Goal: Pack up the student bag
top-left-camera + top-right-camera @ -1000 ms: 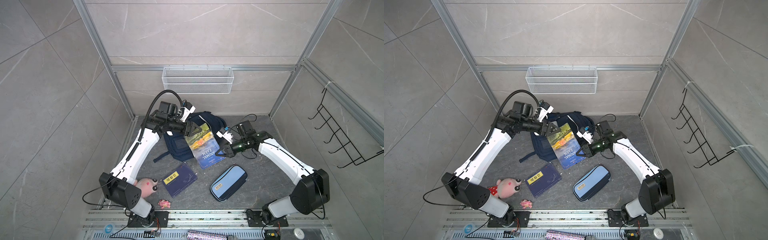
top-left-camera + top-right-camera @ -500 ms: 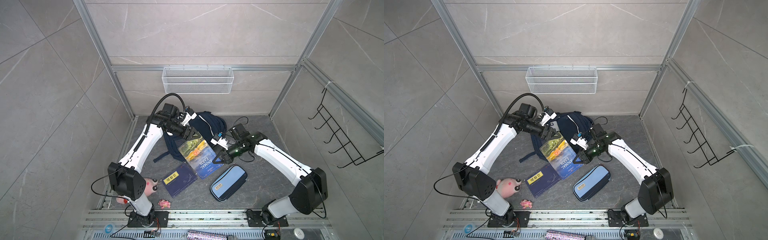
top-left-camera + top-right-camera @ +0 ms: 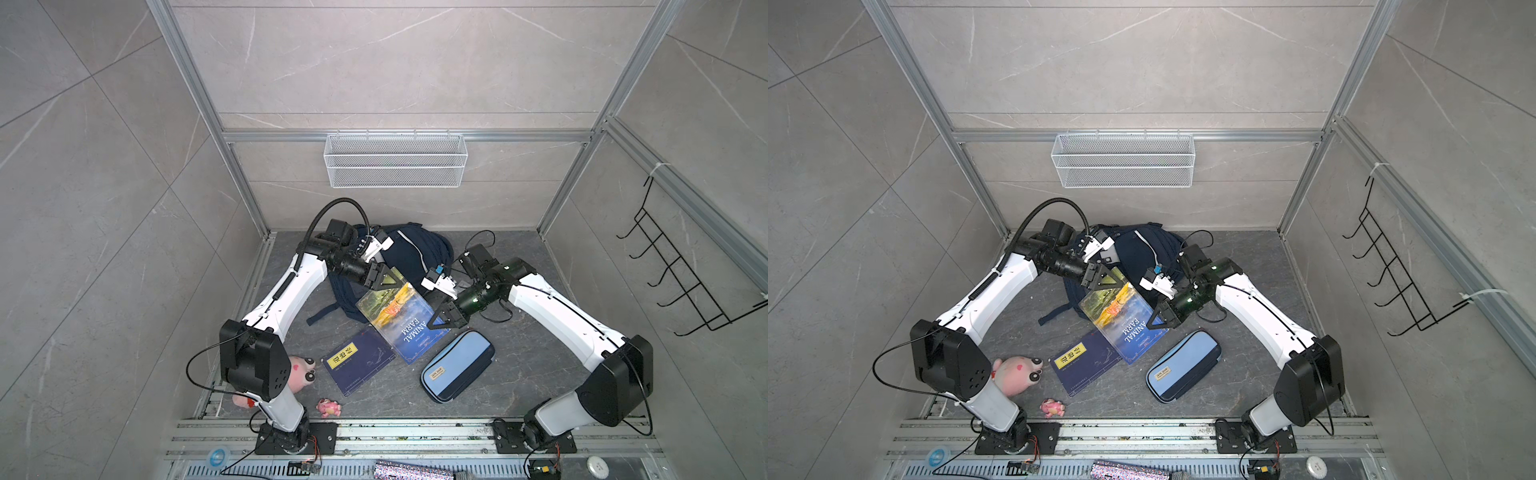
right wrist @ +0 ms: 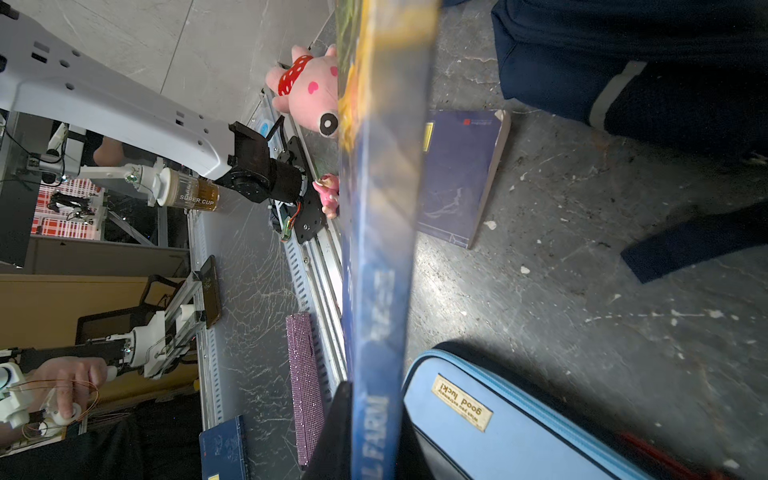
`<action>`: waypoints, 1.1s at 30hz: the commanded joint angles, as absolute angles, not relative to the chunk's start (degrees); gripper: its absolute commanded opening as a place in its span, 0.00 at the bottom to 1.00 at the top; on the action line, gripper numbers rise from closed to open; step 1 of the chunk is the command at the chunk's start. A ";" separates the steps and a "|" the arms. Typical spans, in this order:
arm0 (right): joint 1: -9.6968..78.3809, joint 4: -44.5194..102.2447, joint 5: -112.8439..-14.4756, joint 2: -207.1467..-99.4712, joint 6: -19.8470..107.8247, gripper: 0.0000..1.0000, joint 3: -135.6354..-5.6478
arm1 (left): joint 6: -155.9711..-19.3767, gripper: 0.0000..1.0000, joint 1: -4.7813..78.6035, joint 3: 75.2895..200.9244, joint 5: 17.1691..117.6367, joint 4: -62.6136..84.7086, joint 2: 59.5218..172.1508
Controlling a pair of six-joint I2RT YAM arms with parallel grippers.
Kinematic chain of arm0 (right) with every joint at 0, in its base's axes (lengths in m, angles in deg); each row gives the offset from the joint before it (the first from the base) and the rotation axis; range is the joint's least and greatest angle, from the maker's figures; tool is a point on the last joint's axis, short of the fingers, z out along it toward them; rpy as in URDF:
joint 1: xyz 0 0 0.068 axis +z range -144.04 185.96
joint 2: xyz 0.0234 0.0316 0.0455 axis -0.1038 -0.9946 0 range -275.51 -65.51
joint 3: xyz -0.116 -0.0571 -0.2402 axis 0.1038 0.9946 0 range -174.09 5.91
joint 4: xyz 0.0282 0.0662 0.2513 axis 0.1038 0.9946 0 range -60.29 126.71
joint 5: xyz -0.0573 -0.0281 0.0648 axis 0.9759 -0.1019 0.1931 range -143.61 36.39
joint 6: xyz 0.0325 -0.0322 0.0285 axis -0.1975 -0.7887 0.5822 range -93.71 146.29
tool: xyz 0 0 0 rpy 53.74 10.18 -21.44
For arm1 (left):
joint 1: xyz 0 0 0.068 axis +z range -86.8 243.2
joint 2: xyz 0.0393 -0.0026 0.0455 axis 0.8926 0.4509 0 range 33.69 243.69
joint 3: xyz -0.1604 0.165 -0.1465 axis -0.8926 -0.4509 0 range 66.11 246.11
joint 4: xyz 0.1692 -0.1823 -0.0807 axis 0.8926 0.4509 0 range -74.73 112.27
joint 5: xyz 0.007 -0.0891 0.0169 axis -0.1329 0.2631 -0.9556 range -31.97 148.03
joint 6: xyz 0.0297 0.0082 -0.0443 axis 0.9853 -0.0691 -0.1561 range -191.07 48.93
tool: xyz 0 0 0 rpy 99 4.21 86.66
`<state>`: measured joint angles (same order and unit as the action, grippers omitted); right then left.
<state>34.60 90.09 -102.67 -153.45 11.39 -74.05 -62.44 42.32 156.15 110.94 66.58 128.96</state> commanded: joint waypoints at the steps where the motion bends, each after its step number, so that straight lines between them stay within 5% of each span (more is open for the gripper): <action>1: 34.62 85.60 -105.54 -153.84 8.82 0.00 -78.37 | -62.03 0.54 41.49 155.35 116.20 68.79 125.99; 9: 34.61 83.70 -97.74 -152.76 9.21 0.00 -78.93 | -63.51 0.00 41.76 154.84 117.04 67.59 124.76; 13: 34.52 80.07 -93.04 -151.57 11.79 0.06 -78.90 | -67.23 0.00 41.91 152.89 117.41 62.79 123.10; 20: 29.31 63.40 -88.76 -144.00 26.94 0.71 -72.36 | -86.30 0.00 45.91 143.81 114.65 40.27 116.73; 26: 17.16 43.07 -97.86 -136.23 47.18 0.81 -58.53 | -102.25 0.00 47.62 140.92 114.21 25.32 116.46; 33: 16.21 35.43 -107.13 -134.96 51.68 0.85 -49.96 | -112.83 0.00 47.92 139.68 113.44 16.32 116.82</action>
